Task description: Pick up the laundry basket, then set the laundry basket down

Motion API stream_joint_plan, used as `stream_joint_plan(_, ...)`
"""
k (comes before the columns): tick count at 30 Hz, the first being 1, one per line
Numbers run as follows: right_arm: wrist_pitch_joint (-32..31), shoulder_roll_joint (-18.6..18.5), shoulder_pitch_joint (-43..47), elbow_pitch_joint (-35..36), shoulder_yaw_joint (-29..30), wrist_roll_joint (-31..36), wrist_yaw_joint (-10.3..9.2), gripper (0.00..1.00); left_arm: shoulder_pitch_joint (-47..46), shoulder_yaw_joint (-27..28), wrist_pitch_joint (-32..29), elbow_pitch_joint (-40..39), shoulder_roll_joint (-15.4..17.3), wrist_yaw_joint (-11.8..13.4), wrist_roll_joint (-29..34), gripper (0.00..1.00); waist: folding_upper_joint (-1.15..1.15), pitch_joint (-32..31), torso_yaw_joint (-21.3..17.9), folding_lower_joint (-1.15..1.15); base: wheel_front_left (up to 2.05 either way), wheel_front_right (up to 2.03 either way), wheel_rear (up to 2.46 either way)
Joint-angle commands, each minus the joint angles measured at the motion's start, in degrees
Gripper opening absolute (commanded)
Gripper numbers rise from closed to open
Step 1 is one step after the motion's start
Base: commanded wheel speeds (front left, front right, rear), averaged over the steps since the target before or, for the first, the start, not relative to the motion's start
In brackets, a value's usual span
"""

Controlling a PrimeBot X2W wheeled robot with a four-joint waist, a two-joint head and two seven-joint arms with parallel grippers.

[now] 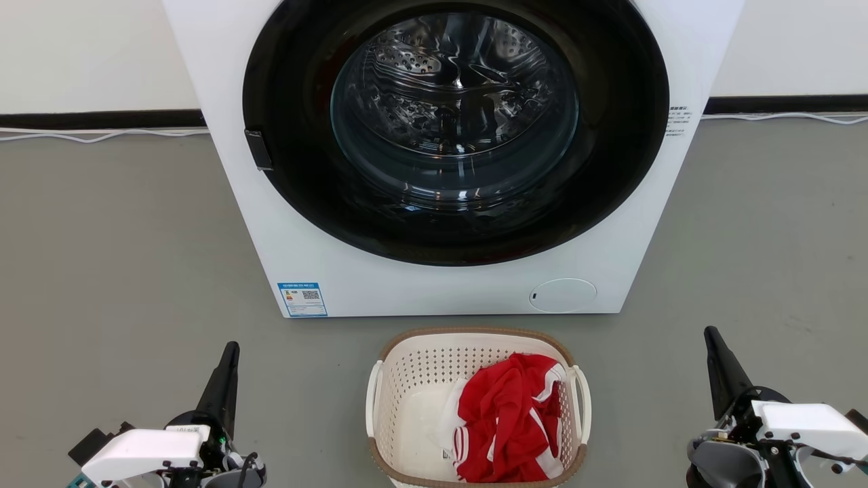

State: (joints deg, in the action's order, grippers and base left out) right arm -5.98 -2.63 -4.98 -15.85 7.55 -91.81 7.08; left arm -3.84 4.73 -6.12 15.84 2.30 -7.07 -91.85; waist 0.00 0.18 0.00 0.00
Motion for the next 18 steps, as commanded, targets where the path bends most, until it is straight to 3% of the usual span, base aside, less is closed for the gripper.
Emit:
stream_joint_plan(1, -0.5, -0.2, -1.2, 1.8, -1.1, -0.4, 0.41, 0.00, -2.4, 1.8, -0.4, -1.8, 0.6, -0.4, -0.3, 0.00, 0.00, 0.0, 0.0, 0.00, 0.00, 0.00, 0.00)
stream_joint_plan(18, -0.5, -0.2, -1.2, 1.8, -1.1, -0.4, 0.41, 0.00, -2.4, 1.8, -0.4, -1.8, 0.6, -0.4, -0.3, 0.00, 0.00, 0.0, 0.0, 0.00, 0.00, 0.00, 0.00)
